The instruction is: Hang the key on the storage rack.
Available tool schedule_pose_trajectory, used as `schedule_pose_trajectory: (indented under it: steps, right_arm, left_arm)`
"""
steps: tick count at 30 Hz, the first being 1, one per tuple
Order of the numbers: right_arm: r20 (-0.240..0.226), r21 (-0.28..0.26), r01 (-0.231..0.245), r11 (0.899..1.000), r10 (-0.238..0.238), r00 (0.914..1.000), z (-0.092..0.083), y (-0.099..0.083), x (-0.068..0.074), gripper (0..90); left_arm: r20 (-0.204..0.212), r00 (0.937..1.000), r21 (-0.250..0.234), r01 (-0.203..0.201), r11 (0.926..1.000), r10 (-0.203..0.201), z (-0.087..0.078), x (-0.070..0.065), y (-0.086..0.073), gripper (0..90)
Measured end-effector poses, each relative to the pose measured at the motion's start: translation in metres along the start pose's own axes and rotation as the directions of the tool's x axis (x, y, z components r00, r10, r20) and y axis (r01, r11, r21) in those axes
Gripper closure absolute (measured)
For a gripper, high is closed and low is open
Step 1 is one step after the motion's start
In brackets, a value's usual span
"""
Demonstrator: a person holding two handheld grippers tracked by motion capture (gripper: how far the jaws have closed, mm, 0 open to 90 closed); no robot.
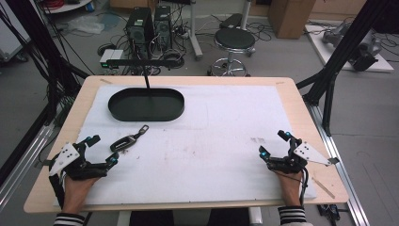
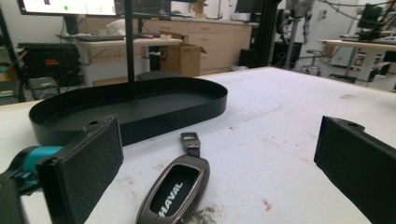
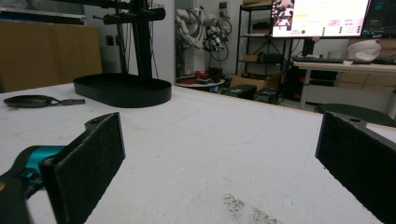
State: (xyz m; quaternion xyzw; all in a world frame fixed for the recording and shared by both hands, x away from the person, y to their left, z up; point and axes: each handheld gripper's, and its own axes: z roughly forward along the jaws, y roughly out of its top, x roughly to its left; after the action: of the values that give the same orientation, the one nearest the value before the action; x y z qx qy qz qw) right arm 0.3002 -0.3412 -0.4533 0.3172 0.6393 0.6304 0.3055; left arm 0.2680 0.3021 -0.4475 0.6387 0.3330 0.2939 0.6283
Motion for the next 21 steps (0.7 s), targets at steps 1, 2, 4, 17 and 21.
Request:
schedule_pose_trajectory:
  steps: [1,2,4,17,21]
  right_arm:
    - [-0.003,-0.005,0.001,1.0,-0.001,1.0,0.0,0.0,0.0,0.3]
    - [-0.001,-0.003,-0.001,1.0,0.001,1.0,0.0,0.0,0.0,0.3]
    - [0.0,-0.002,0.004,1.0,-0.004,1.0,0.0,0.0,0.0,0.3]
    - [0.002,-0.005,0.018,1.0,-0.018,0.9998,0.001,0.0,0.0,0.3]
    - [0.001,-0.005,0.017,1.0,-0.017,0.9999,0.001,0.0,0.0,0.3]
  left_arm:
    - [0.009,0.9999,0.0,0.006,1.0,-0.006,0.0,0.001,0.002,1.7]
    - [0.014,0.9998,-0.001,0.012,0.9999,-0.012,0.001,0.002,0.004,1.7]
    - [0.027,0.9996,-0.005,0.011,0.9999,-0.011,0.002,0.005,0.009,1.8]
    - [0.156,0.9874,0.178,-0.057,0.9823,0.029,0.019,0.028,0.052,1.7]
    - [0.149,0.987,0.235,-0.096,0.9674,0.062,0.026,0.033,0.067,1.7]
